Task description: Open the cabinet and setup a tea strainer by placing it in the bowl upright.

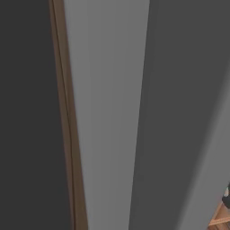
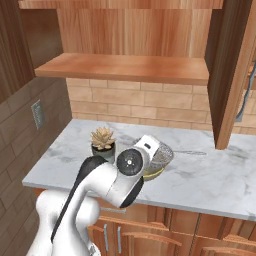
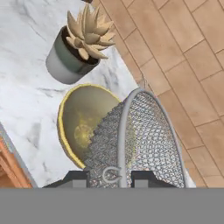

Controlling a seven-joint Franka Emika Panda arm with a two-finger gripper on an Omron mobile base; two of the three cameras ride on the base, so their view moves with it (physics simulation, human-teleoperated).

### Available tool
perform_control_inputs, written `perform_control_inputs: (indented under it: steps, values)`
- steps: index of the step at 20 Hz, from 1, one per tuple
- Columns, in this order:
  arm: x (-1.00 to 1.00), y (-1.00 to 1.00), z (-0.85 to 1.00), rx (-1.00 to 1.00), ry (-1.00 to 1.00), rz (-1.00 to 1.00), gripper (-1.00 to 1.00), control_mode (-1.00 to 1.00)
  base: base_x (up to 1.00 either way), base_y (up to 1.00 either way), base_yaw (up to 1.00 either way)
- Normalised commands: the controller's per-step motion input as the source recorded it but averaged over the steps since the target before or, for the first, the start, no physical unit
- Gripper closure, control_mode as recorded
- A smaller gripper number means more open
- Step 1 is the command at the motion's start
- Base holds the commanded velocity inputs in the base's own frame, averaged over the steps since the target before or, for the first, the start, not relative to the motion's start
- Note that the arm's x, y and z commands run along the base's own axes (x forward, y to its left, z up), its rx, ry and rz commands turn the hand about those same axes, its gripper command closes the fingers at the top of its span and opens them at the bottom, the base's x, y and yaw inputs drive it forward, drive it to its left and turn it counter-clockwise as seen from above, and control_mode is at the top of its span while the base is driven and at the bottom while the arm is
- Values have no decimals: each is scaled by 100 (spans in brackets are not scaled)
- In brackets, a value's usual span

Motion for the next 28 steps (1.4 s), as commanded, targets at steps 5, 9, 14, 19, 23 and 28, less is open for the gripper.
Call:
perform_control_inputs:
  steps: [5,9,14,19,23,28]
  values:
    - [1,-18,-49,-5,-31,39,100,-100,0,0,0]
    - [18,-1,-37,-9,-17,44,100,-100,0,0,0]
    - [20,4,-7,-21,-4,33,100,-100,0,0,0]
    - [27,0,-6,-14,3,15,100,-100,0,0,0]
    - [30,0,-24,-16,0,0,100,-100,0,0,0]
    - [26,0,-29,-8,5,0,100,-100,0,0,0]
